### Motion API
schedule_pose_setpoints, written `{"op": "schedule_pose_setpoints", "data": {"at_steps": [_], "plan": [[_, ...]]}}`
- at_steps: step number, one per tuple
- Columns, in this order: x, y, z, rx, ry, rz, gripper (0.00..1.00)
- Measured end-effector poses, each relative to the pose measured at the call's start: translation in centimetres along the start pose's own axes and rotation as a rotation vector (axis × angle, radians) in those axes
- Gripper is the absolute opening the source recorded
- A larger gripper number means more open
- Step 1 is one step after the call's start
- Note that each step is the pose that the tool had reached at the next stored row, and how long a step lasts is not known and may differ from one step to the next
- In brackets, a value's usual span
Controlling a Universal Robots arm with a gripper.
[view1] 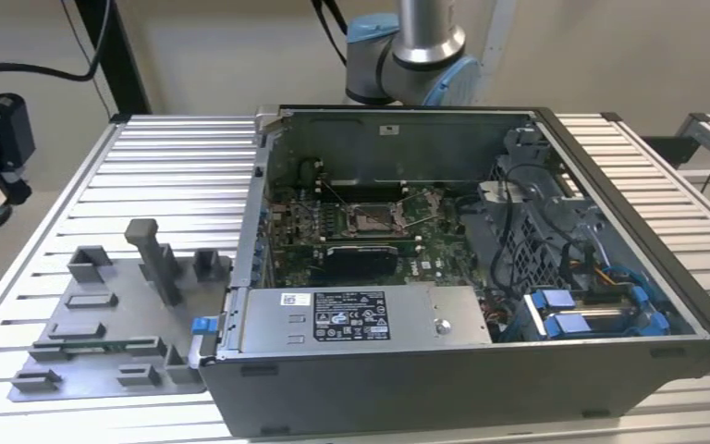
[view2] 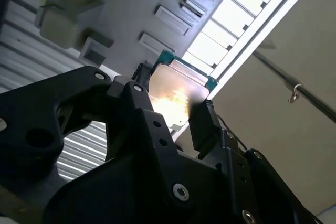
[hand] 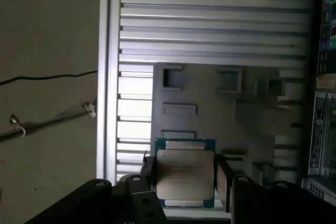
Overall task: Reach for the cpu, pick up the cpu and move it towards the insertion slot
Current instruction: 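Pick up the cpu and move it towards the insertion slot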
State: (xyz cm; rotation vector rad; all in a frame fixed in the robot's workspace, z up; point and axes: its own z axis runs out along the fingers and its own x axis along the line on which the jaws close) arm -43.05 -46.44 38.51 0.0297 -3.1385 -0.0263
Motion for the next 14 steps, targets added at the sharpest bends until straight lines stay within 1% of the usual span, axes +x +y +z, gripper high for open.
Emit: {"op": "schedule_pose_setpoints", "data": {"at_steps": [2,3,14], "plan": [[0.0,0.01,-0.58,0.0004,0.0,0.0,0.0],[0.0,0.01,-0.73,0.0006,0.0002,0.0,0.0],[0.0,0.01,-0.77,0.0004,-0.0001,0.0,0.0]]}}
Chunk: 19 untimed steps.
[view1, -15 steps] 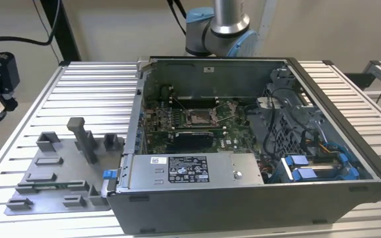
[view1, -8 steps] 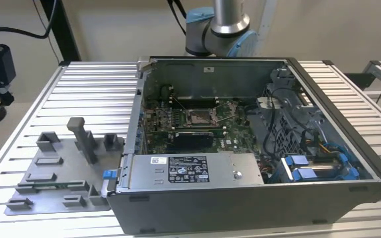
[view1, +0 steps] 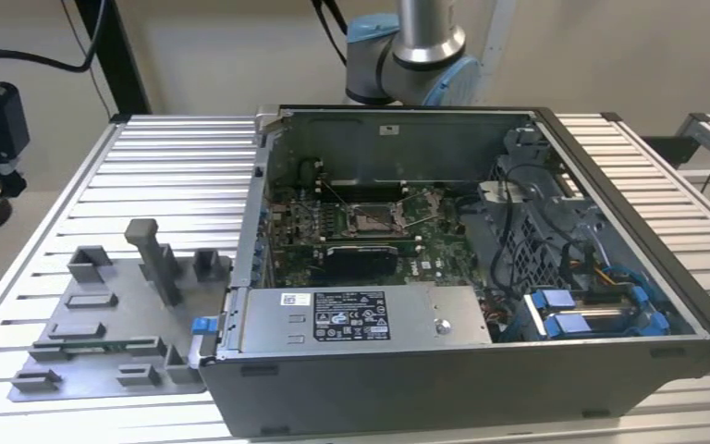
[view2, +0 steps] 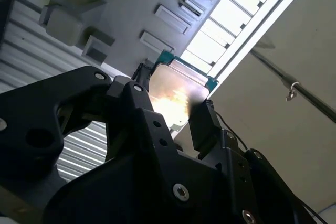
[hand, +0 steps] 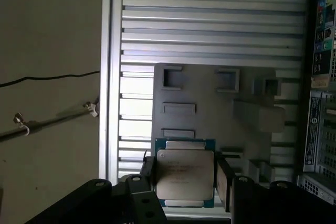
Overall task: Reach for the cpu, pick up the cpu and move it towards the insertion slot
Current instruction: 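Pick up the cpu and move it towards the insertion slot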
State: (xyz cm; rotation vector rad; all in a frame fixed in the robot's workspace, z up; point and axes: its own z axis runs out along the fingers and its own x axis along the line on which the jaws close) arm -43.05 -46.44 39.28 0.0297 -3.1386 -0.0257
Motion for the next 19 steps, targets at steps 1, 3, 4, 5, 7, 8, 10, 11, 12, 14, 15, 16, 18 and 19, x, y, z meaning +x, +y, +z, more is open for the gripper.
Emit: {"op": "schedule_pose_setpoints", "data": {"at_steps": [1,3,4,5,7,8,10,11,12,14,15,16,18,19], "plan": [[0.0,0.0,0.0,0.0,0.0001,0.0,0.0],[-0.08,0.0,-0.02,0.0002,0.0003,0.0,0.0],[-0.17,0.0,-0.02,0.0001,0.0003,0.0,0.0],[-0.31,-0.01,0.0,0.0,0.0,0.0,0.0],[-0.78,-0.01,-0.02,0.0001,0.0003,0.0,0.0],[-1.06,-0.02,-0.01,0.0,0.0001,0.0,0.0],[-1.7,-0.04,-0.01,0.0,0.0002,0.0,0.0],[-2.05,-0.05,-0.01,0.0001,0.0005,0.0,0.0],[-2.4,-0.06,-0.01,0.0001,0.0005,0.0,0.0],[-3.12,-0.08,-0.01,0.0,0.0007,0.0,0.0],[-3.48,-0.09,-0.01,0.0,0.0009,0.0,0.0],[-3.84,-0.1,-0.02,0.0,0.001,0.0,0.0],[-4.44,-0.12,-0.02,0.0,0.0015,0.0,0.0],[-4.52,-0.12,-0.02,-0.0001,0.0014,0.0,0.0]]}}
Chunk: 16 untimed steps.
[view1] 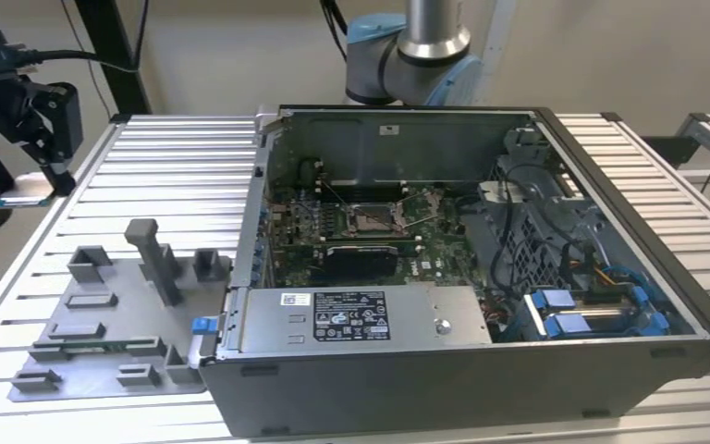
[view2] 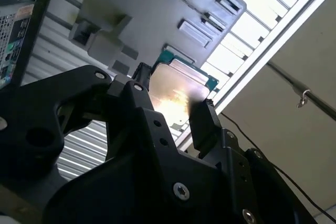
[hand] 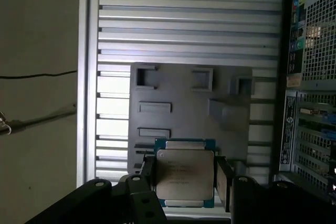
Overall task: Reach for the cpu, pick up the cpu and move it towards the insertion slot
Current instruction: 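Pick up the cpu and move it towards the insertion slot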
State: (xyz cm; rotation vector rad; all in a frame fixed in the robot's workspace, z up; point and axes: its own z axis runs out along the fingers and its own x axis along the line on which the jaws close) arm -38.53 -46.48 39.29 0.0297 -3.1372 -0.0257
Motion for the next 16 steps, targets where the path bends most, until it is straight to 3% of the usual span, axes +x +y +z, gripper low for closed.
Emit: {"op": "schedule_pose_setpoints", "data": {"at_steps": [16], "plan": [[-0.32,-0.01,0.0,0.0,0.0,0.0,0.0]]}}
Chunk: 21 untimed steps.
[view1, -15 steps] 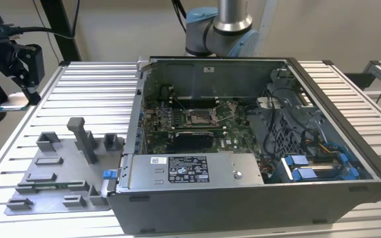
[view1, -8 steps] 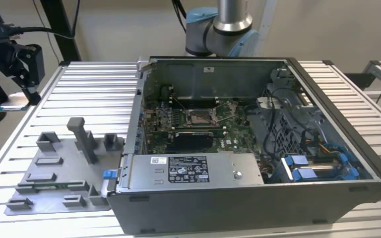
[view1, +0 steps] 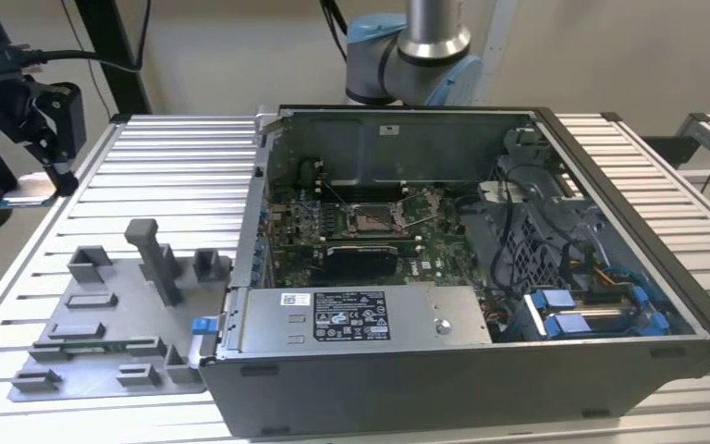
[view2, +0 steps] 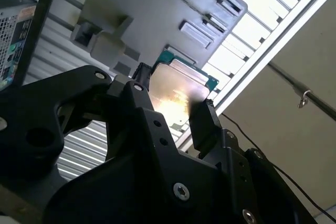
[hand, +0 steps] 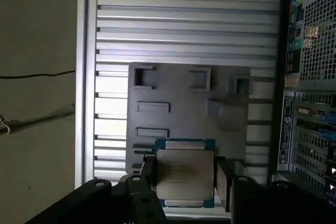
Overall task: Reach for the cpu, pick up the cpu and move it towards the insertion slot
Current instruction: 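Pick up the cpu and move it towards the insertion slot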
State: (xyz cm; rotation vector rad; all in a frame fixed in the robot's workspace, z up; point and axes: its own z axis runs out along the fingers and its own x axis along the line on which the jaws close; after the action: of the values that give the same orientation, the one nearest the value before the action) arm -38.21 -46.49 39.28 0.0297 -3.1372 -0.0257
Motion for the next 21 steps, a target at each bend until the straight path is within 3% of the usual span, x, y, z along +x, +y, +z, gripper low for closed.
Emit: {"op": "schedule_pose_setpoints", "data": {"at_steps": [11,21], "plan": [[-3.16,-0.06,-0.01,-0.0001,0.0014,0.0,0.0],[-5.27,-0.1,-0.02,-0.0001,0.0029,0.0,0.0]]}}
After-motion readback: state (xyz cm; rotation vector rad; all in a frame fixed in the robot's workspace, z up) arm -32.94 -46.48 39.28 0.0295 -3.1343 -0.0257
